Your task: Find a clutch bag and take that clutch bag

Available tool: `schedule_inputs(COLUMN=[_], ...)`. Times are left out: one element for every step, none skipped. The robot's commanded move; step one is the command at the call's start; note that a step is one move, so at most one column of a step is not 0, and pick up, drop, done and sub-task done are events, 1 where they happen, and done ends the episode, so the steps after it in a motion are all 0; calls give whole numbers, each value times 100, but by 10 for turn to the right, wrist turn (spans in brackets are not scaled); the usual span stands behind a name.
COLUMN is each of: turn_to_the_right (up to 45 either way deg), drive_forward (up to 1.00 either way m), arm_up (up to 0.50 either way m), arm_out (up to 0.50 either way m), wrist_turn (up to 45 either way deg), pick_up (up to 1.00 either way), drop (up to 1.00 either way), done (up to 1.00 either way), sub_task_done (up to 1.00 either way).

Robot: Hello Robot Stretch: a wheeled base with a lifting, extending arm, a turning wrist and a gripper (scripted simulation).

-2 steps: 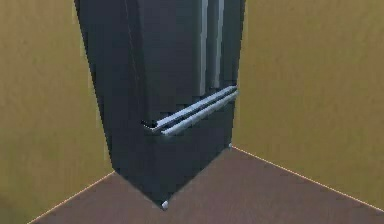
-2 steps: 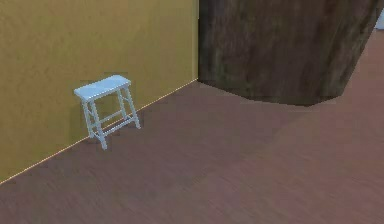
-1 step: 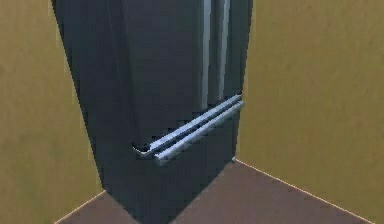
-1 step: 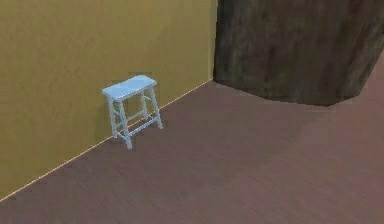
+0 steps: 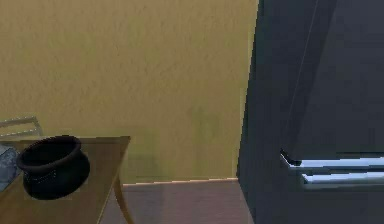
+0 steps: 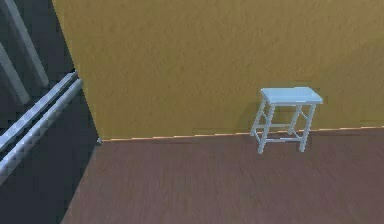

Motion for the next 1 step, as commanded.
schedule_inputs(turn_to_the_right=[-30], drive_forward=[0], arm_up=[0], arm_out=[0], wrist_turn=[0], pick_up=[0], drop=[0], done=[0], sub_task_done=[0])
